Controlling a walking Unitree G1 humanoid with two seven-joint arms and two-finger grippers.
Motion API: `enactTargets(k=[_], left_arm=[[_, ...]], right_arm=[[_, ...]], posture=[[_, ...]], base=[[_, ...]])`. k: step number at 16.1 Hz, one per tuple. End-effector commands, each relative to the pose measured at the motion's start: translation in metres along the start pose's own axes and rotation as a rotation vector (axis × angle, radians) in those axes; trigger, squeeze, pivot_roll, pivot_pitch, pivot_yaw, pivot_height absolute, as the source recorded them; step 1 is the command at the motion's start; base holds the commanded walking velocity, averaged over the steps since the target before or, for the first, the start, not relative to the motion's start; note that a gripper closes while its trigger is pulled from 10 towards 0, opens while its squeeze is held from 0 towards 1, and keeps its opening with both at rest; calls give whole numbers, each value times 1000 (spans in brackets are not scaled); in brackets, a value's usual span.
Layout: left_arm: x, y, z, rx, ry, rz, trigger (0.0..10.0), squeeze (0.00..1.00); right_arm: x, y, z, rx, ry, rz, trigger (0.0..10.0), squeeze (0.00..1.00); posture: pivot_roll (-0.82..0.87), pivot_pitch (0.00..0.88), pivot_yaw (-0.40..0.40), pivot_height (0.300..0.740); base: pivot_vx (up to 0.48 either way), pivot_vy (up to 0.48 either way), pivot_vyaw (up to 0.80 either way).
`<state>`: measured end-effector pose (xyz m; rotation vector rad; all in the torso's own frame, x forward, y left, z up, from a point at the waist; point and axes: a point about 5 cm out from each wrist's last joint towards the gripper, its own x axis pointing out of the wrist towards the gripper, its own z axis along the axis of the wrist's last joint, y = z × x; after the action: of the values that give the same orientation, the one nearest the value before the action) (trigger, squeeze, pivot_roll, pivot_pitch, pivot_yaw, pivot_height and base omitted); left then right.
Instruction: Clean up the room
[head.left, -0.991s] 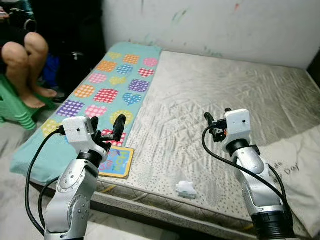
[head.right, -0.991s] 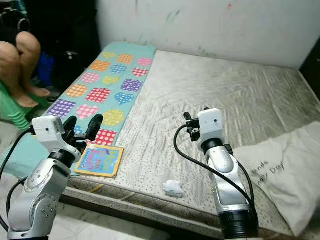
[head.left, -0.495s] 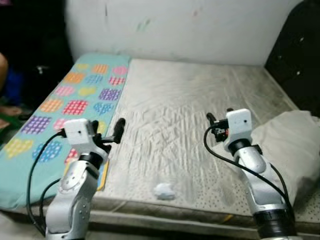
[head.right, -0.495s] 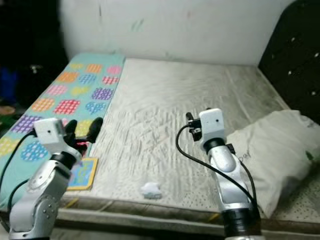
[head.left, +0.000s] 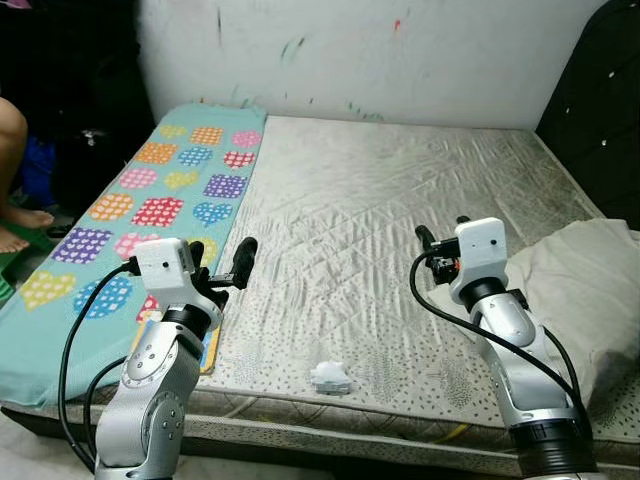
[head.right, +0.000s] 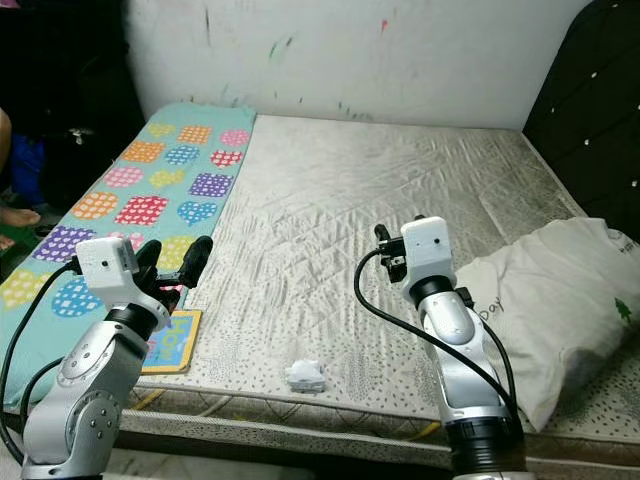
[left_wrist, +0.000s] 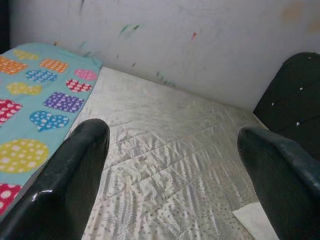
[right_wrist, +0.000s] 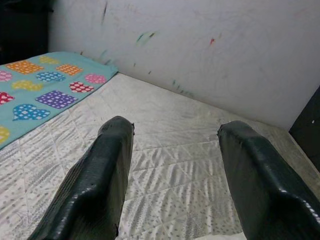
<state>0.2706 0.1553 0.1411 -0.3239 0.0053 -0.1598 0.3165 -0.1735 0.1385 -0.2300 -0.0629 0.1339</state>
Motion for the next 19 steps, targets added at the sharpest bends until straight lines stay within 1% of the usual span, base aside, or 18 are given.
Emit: enactTargets(k=[1, 2, 4, 7, 8, 9, 12, 13, 15, 19], left_arm=[[-2, 0, 2, 7, 1, 18, 10000, 0], [-4, 0, 2, 8, 4, 26, 10000, 0], [-10, 2, 3, 41, 3, 47, 10000, 0], [-20, 9, 6, 52, 9, 89, 10000, 0], [-24, 13, 7, 62, 16, 106, 10000, 0], [-33, 19, 4, 73, 39, 126, 10000, 0], [-50, 29, -4, 89, 98, 166, 10000, 0], [-57, 31, -9, 93, 132, 177, 10000, 0], [-61, 32, -11, 85, 144, 185, 10000, 0], [-61, 30, -11, 83, 152, 176, 10000, 0]], right_arm=[[-2, -2, 3, -5, -11, -1, 10000, 0], [-3, -2, 3, 7, -7, -1, 10000, 0], [-10, -1, 0, 22, 21, 17, 10000, 0], [-24, 2, -9, 15, 76, 53, 10000, 0], [-30, 1, -15, 15, 112, 67, 10000, 0], [-41, 0, -22, 19, 153, 82, 10000, 0], [-59, -3, -29, 11, 211, 103, 10000, 0], [-65, -5, -30, 10, 234, 104, 10000, 0], [-68, -5, -31, 12, 248, 109, 10000, 0], [-73, -5, -33, 8, 266, 114, 10000, 0]], posture=[[-47, 0, -24, 740], [-47, 0, -25, 740], [-47, 17, -32, 740], [-43, 59, -37, 740], [-40, 76, -40, 740], [-39, 93, -42, 740], [-47, 127, -47, 740], [-49, 136, -48, 740], [-51, 144, -50, 740], [-53, 152, -48, 740]], base=[[0, 0, 0], [0, 0, 0], [0, 0, 0], [0, 0, 0], [0, 0, 0], [0, 0, 0], [0, 0, 0], [0, 0, 0], [0, 0, 0], [0, 0, 0]])
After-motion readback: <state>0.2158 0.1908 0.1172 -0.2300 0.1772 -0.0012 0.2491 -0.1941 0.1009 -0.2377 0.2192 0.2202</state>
